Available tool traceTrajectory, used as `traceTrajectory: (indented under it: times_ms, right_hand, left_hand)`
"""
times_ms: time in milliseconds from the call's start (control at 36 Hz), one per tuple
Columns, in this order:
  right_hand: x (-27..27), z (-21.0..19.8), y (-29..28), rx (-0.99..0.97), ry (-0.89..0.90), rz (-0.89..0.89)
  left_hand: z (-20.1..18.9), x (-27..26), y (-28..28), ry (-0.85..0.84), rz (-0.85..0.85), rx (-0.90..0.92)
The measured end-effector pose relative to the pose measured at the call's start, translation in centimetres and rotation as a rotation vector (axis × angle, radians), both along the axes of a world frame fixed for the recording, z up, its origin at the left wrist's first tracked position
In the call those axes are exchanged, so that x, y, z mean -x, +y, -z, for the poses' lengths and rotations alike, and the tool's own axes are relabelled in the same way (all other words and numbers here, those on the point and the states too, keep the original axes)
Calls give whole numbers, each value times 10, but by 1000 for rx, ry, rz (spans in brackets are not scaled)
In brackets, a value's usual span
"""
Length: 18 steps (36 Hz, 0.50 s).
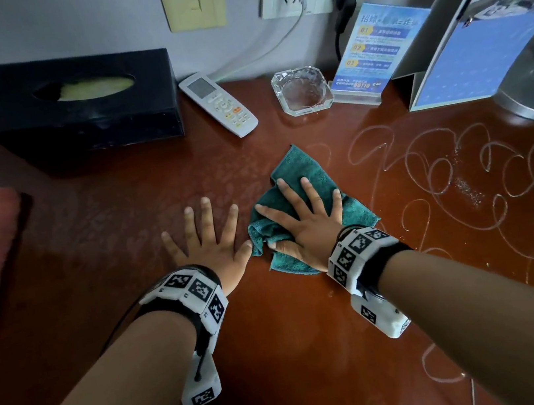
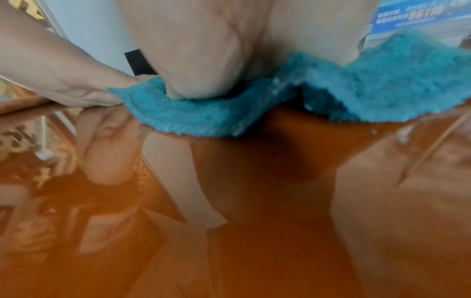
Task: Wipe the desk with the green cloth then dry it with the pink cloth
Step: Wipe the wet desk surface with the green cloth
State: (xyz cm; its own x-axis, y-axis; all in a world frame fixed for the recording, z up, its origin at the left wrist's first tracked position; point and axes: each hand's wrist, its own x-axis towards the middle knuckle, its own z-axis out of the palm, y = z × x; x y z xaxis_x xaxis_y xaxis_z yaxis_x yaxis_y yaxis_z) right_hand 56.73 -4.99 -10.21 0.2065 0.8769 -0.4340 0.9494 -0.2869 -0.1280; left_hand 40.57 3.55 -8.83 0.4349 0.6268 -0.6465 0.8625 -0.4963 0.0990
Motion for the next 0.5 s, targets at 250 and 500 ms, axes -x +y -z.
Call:
traceTrajectory:
  times_ms: [250, 500]
  right_hand:
    - [-3, 4, 24, 0, -1, 33]
    - [-4, 2, 49, 2, 44, 105]
  left_hand:
    - [2, 0, 1, 4, 4, -5]
    - [3, -1, 2, 39, 20, 10]
